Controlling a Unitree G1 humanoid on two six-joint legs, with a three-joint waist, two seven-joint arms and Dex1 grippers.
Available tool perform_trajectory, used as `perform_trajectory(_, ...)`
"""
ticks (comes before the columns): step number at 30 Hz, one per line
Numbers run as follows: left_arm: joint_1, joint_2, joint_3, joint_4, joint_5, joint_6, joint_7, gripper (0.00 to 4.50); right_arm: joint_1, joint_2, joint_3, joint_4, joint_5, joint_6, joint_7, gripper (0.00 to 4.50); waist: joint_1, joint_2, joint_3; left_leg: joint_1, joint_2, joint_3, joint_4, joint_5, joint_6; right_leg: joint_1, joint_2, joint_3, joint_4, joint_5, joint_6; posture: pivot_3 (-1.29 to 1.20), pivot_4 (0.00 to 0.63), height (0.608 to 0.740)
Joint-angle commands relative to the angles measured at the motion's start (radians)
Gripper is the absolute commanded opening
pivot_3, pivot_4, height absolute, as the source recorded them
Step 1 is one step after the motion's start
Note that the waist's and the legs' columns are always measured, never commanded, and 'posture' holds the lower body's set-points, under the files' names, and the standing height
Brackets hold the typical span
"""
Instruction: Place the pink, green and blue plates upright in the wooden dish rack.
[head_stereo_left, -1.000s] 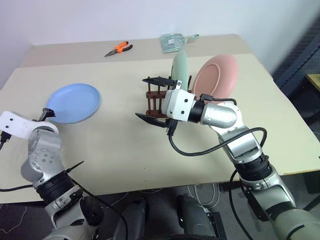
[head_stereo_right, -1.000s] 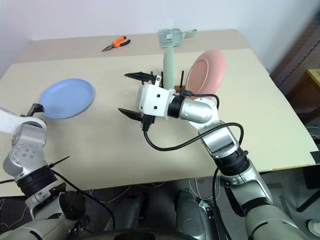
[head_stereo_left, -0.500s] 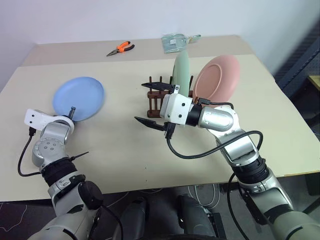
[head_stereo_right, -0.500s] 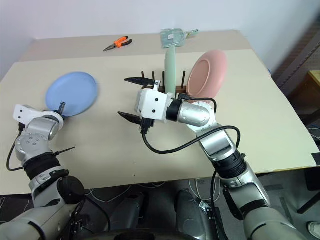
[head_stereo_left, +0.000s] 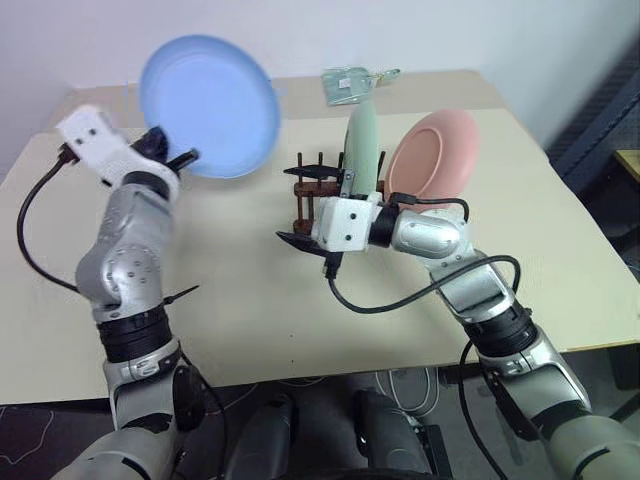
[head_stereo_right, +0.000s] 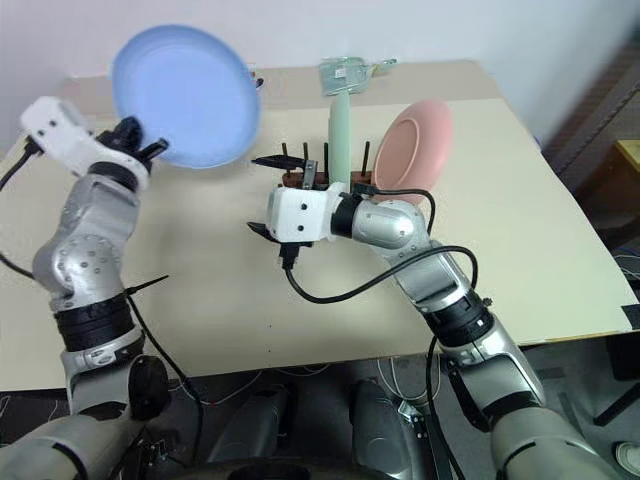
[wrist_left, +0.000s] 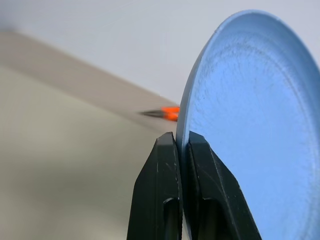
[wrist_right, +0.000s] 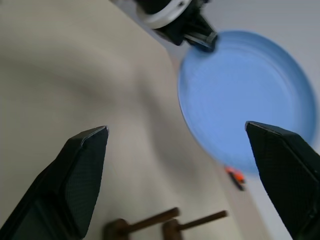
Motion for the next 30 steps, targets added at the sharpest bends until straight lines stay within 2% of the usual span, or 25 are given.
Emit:
perform_trajectory(1, -0.005, -0.022, -0.008, -0.133, 0.006, 0.035, 0.058, 0.02, -0.066, 0.051, 0.01, 0.085, -0.076, -0.064, -0.085, 4.5, -0.001, 0.0, 0.0, 0.0, 0.0, 0.0, 0.0, 0.0, -0.001, 0.0, 0.001, 0.0, 0.0, 0.0, 0.0, 0.0, 0.15, 0.74)
perform_trajectory(5, 0.009, -0.086, -0.024, -0.246, -0.029, 0.117, 0.121, 0.02, -0.13, 0.109, 0.043, 0.237, -0.175, -0.113, -0.18, 4.5, 0.005, 0.0, 0.0, 0.0, 0.0, 0.0, 0.0, 0.002, -0.003, -0.001, 0.001, 0.0, 0.001, 0.0, 0.0, 0.0, 0.15, 0.74)
perform_trajectory(6, 0.015, -0.091, -0.026, -0.261, -0.037, 0.134, 0.121, 0.0, -0.138, 0.122, 0.044, 0.259, -0.187, -0.115, -0.196, 3.95, 0.007, 0.0, 0.0, 0.0, 0.0, 0.0, 0.0, 0.002, -0.003, 0.0, 0.001, 0.0, 0.001, 0.0, 0.0, 0.0, 0.15, 0.74)
perform_trajectory(7, 0.018, -0.095, -0.025, -0.269, -0.042, 0.147, 0.119, 0.0, -0.144, 0.132, 0.043, 0.275, -0.195, -0.119, -0.208, 3.63, 0.008, 0.0, 0.0, 0.0, 0.0, 0.0, 0.0, 0.002, -0.004, 0.0, 0.001, 0.0, 0.0, 0.0, 0.0, 0.0, 0.15, 0.74)
perform_trajectory(14, 0.037, -0.12, -0.019, -0.279, -0.059, 0.183, 0.108, 0.0, -0.157, 0.166, 0.033, 0.305, -0.232, -0.132, -0.248, 0.05, 0.009, 0.0, 0.0, -0.001, -0.001, 0.0, 0.0, 0.003, -0.004, 0.0, 0.001, 0.0, 0.0, 0.0, 0.0, 0.0, 0.15, 0.74)
perform_trajectory(15, 0.038, -0.119, -0.021, -0.278, -0.06, 0.181, 0.096, 0.0, -0.155, 0.167, 0.033, 0.303, -0.235, -0.134, -0.248, 0.05, 0.007, 0.0, 0.0, -0.001, 0.0, 0.0, 0.0, 0.003, -0.004, 0.0, 0.001, 0.0, 0.0, 0.0, 0.0, 0.0, 0.15, 0.74)
perform_trajectory(18, 0.03, -0.134, -0.015, -0.267, -0.086, 0.172, 0.068, 1.02, -0.147, 0.163, 0.041, 0.293, -0.256, -0.143, -0.253, 0.0, 0.007, 0.0, 0.0, 0.0, 0.0, 0.0, 0.0, 0.003, -0.004, 0.0, 0.001, 0.0, 0.001, 0.0, 0.0, 0.0, 0.15, 0.74)
perform_trajectory(21, 0.001, -0.157, 0.037, -0.254, -0.124, 0.124, 0.066, 2.5, -0.146, 0.16, 0.049, 0.292, -0.275, -0.152, -0.263, 0.0, 0.008, 0.0, 0.0, -0.001, 0.0, 0.0, 0.0, 0.003, -0.005, 0.0, 0.001, 0.0, 0.0, 0.0, -0.001, 0.0, 0.15, 0.74)
perform_trajectory(23, -0.029, -0.136, 0.099, -0.24, -0.137, 0.065, 0.058, 3.53, -0.147, 0.159, 0.05, 0.296, -0.284, -0.161, -0.269, 0.0, 0.006, 0.0, 0.0, -0.001, 0.0, 0.0, 0.0, 0.003, -0.005, 0.0, 0.001, 0.0, 0.0, 0.0, -0.001, 0.0, 0.15, 0.74)
perform_trajectory(24, -0.039, -0.123, 0.12, -0.233, -0.14, 0.043, 0.052, 3.53, -0.146, 0.16, 0.049, 0.298, -0.286, -0.165, -0.269, 0.0, 0.004, 0.0, 0.0, -0.001, 0.0, 0.0, 0.0, 0.003, -0.005, -0.001, 0.001, 0.0, 0.001, 0.0, -0.001, 0.0, 0.15, 0.74)
perform_trajectory(27, -0.062, 0.026, 0.211, -0.182, -0.053, -0.05, 0.021, 3.53, -0.144, 0.162, 0.033, 0.302, -0.257, -0.196, -0.27, 0.0, -0.002, 0.0, 0.0, 0.0, 0.0, 0.0, -0.001, 0.003, -0.006, -0.001, 0.002, 0.0, 0.001, 0.0, -0.001, 0.0, 0.15, 0.74)
perform_trajectory(29, -0.044, 0.111, 0.244, -0.145, 0.005, -0.096, 0.006, 3.53, -0.143, 0.164, 0.013, 0.301, -0.215, -0.235, -0.267, 0.0, -0.011, 0.0, 0.0, 0.0, 0.0, 0.0, -0.001, 0.004, -0.006, -0.001, 0.002, 0.0, 0.001, 0.0, -0.001, 0.0, 0.15, 0.74)
perform_trajectory(30, 0.007, 0.19, 0.231, -0.123, 0.079, -0.107, -0.025, 3.53, -0.137, 0.172, -0.014, 0.286, -0.154, -0.235, -0.245, 0.0, -0.012, 0.0, 0.0, 0.0, 0.0, 0.0, -0.001, 0.004, -0.006, -0.001, 0.002, 0.0, 0.001, 0.0, -0.001, 0.0, 0.15, 0.74)
